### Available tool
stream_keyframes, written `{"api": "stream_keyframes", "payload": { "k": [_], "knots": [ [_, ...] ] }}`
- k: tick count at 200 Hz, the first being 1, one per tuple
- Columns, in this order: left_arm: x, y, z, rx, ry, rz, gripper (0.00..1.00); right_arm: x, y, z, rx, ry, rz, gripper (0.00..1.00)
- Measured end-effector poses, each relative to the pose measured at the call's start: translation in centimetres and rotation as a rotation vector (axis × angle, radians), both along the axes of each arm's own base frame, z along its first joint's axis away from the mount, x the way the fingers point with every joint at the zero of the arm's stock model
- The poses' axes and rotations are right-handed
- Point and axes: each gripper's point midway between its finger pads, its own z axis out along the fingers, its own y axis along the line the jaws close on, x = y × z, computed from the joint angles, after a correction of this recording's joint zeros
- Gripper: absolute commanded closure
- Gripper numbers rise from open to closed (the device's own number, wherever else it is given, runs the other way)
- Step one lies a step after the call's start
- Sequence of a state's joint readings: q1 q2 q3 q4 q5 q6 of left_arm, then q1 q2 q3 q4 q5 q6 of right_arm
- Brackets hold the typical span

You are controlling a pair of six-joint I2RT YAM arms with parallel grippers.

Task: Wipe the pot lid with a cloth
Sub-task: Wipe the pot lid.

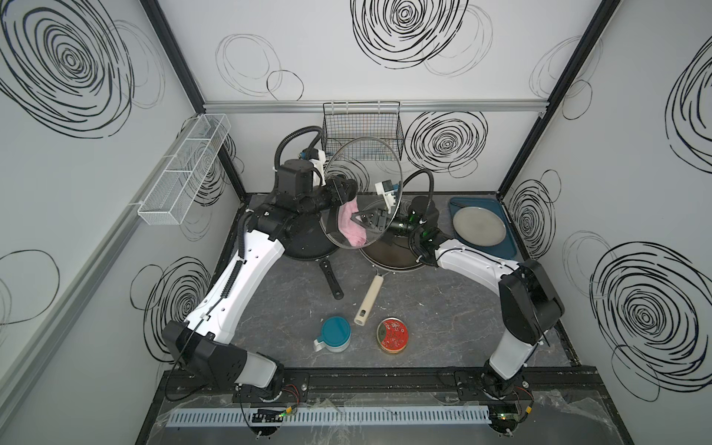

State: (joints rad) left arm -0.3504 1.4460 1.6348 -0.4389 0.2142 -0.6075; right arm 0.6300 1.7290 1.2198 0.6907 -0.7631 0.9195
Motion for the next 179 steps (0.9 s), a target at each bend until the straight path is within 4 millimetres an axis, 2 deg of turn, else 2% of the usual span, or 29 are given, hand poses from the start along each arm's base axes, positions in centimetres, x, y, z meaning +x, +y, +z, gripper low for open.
{"api": "stream_keyframes", "payload": {
  "k": [35, 84, 132, 179],
  "knots": [
    [0.5, 1.1, 0.0, -0.002, 0.002, 0.033, 1.0, -1.5, -1.1, 0.7, 0.009, 0.006, -0.001, 1.0],
    [0.9, 2.0, 0.0, -0.006, 0.004, 0.055, 1.0, -2.6, -2.3, 1.3, 0.005, 0.001, -0.026, 1.0],
    [1.0, 2.3, 0.0, -0.007, 0.005, 0.063, 1.0, -2.3, -3.8, 2.8, 0.012, -0.039, -0.067, 1.0],
    [0.8, 2.3, -0.5, -0.005, 0.016, 0.054, 1.0, -0.7, -5.5, 3.9, 0.007, -0.066, -0.115, 1.0]
  ]
}}
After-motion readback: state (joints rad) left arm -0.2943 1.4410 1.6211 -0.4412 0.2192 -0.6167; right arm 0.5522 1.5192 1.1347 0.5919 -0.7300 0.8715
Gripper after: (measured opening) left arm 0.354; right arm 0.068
